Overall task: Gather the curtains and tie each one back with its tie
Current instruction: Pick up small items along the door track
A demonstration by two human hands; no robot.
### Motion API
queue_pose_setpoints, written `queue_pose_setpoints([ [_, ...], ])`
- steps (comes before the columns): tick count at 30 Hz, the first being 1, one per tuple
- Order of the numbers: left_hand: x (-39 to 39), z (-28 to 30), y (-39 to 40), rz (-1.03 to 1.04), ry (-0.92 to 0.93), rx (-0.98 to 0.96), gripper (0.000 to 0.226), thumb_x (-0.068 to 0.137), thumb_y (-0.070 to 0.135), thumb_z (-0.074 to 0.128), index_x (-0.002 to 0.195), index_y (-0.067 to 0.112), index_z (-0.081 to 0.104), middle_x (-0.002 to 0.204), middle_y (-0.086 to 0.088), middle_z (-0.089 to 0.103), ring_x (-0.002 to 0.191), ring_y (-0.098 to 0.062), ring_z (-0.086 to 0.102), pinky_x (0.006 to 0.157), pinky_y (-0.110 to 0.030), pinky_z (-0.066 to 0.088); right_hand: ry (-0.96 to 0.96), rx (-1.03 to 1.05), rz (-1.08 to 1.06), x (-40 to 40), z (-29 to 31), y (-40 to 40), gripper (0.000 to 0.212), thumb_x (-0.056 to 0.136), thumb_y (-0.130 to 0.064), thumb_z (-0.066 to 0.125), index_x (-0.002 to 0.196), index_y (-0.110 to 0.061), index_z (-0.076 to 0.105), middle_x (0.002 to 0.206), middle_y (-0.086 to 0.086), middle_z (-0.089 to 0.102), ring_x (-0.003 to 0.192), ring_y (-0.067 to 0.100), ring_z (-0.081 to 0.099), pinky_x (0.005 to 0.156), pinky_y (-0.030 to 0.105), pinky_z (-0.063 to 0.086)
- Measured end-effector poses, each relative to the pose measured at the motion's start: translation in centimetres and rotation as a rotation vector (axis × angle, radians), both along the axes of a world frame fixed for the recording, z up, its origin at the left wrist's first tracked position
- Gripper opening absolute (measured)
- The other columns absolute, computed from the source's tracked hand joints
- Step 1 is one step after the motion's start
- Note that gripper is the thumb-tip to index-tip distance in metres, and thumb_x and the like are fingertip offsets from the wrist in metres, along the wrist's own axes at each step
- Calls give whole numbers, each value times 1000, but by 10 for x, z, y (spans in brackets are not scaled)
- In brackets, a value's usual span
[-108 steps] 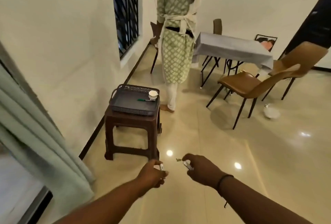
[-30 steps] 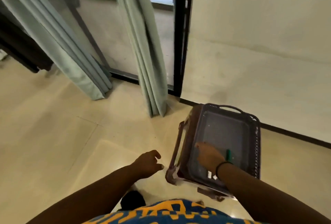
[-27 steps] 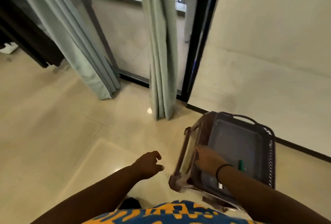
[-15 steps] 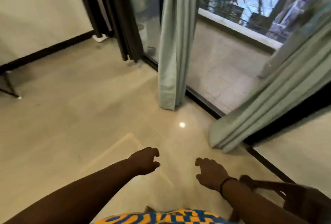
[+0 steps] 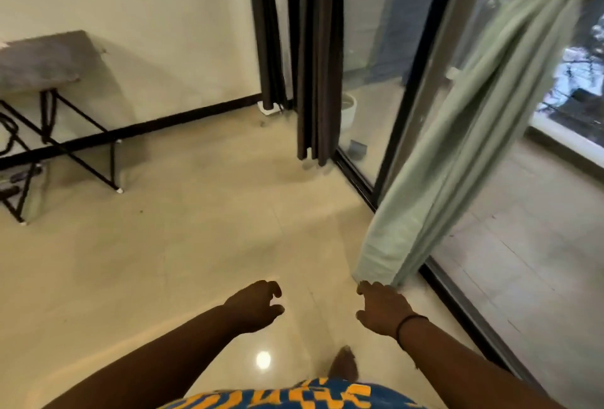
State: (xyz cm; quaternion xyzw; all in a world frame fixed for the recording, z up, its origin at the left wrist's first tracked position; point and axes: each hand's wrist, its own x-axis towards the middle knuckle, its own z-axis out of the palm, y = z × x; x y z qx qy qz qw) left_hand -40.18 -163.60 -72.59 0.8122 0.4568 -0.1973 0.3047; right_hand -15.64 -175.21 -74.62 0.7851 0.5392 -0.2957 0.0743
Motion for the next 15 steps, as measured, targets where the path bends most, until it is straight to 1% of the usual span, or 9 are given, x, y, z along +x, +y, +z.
queue_pose_setpoints([
  [4, 21, 25, 88, 114, -6, 46, 42, 91, 46, 50, 127, 24, 48, 129, 1, 52, 115, -16, 52, 96, -28, 42, 7, 28, 81, 42, 28, 134, 52, 86, -37, 53, 133, -22, 37, 133, 6, 46, 123, 28, 43, 98, 35, 39],
  [8, 42, 44, 167, 241, -83, 77, 40, 92, 44, 50, 127, 23, 49, 127, 2, 53, 112, -15, 53, 93, -26, 42, -20, 106, 147, 65, 58, 253, 51, 87, -39, 54, 134, -23, 38, 132, 6, 46, 122, 28, 43, 97, 36, 39],
  [10, 47, 43, 209, 308, -117, 71, 39, 92, 44, 51, 125, 24, 50, 126, 2, 53, 107, -15, 55, 91, -26, 43, -15, 122, 172, 68, 62, 307, 51, 87, -40, 55, 132, -23, 40, 131, 6, 48, 121, 27, 44, 95, 36, 40],
  [15, 64, 26, 325, 270, -119, 85, 40, 93, 43, 49, 128, 24, 47, 128, 1, 51, 109, -16, 55, 90, -27, 42, -56, 122, 228, 73, 53, 421, 51, 87, -39, 54, 132, -23, 39, 131, 5, 47, 121, 27, 43, 96, 36, 39],
])
